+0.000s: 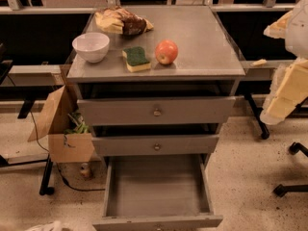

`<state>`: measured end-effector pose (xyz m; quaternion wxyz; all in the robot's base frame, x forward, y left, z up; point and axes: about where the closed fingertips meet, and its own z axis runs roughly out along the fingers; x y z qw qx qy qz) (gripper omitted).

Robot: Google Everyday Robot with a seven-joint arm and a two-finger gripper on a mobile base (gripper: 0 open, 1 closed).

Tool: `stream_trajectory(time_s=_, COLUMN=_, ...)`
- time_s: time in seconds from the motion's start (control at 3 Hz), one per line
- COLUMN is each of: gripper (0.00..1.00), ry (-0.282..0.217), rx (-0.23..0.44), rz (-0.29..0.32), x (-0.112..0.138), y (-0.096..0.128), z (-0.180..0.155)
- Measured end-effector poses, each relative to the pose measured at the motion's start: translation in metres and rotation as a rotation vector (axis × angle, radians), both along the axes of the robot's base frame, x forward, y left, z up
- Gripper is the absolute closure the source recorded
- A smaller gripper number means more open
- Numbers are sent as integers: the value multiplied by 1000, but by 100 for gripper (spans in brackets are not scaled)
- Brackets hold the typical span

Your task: Place sponge into bottom drawer

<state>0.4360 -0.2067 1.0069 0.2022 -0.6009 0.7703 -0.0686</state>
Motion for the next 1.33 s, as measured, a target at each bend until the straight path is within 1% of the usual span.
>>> stream_trajectory(time_s=0.33, gripper=0, ry=0, rx=0, rz=0, x=0, y=0, z=0)
stream_trajectory(time_s=0.67, gripper=0, ry=-6, rx=52, rz=-29, x=21, y=18, z=10)
stream_trajectory(time_s=1.0, gripper=0, ry=-15, rx=147, rz=-32, x=63, y=75, z=22)
stream_trajectory(time_s=1.33, gripper=0, ry=5, rx=239, rz=-14, x=102, y=146, z=19)
